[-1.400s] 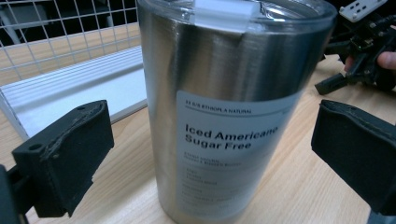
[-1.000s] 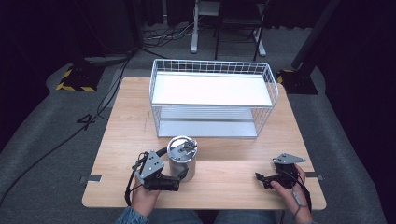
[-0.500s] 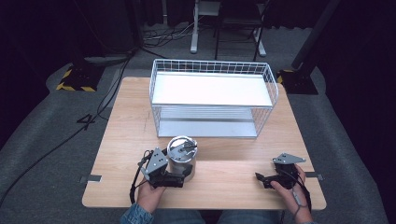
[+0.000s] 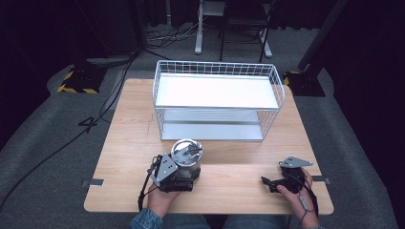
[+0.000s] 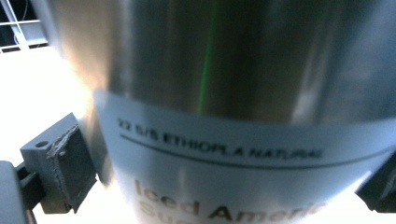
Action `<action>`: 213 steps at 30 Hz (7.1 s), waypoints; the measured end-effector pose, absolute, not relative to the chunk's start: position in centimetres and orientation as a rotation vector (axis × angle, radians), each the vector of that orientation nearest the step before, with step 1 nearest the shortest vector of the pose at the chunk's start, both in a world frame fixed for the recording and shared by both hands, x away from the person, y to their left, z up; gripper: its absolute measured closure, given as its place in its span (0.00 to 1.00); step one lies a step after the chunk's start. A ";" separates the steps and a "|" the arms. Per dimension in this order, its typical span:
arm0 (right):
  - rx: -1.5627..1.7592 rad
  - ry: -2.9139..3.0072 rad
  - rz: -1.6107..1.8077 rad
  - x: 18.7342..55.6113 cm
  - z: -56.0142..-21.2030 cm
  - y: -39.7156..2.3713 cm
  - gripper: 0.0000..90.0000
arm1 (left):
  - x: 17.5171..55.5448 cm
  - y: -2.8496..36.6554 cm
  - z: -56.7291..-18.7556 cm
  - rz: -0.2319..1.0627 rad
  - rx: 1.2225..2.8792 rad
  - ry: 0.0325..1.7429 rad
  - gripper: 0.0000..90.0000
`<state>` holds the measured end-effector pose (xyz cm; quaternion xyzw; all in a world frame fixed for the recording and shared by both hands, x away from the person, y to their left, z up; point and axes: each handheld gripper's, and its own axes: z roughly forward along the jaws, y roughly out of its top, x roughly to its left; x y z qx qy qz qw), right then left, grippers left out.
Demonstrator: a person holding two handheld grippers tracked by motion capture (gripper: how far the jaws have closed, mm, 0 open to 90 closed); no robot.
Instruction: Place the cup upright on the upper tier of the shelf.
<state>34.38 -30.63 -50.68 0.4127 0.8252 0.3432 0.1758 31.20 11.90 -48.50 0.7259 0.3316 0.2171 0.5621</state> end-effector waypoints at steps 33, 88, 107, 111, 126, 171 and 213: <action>1.168 2.337 0.972 34.4 -50.7 -30.6 0.00 | 31.3 11.5 -43.1 0.453 1.770 0.711 0.04; 1.166 2.339 0.975 34.4 -50.7 -30.6 0.00 | 44.6 10.6 -24.3 0.569 1.610 0.760 0.04; 1.156 2.348 0.984 34.3 -50.7 -30.6 0.00 | 49.8 9.2 -25.0 0.624 1.581 0.833 0.04; 1.153 2.351 0.985 34.3 -50.7 -30.6 0.00 | 50.6 8.5 -25.6 0.624 1.607 0.853 0.04; 1.147 2.356 0.986 34.3 -50.7 -30.5 0.00 | 51.7 7.1 -27.9 0.657 1.655 0.894 0.04; 1.132 2.365 0.991 34.3 -50.7 -30.5 0.00 | 49.7 9.2 -26.8 0.668 1.568 0.840 0.00; 1.128 2.370 0.989 34.3 -50.7 -30.5 0.00 | 34.7 19.5 -25.9 0.709 1.701 0.750 0.00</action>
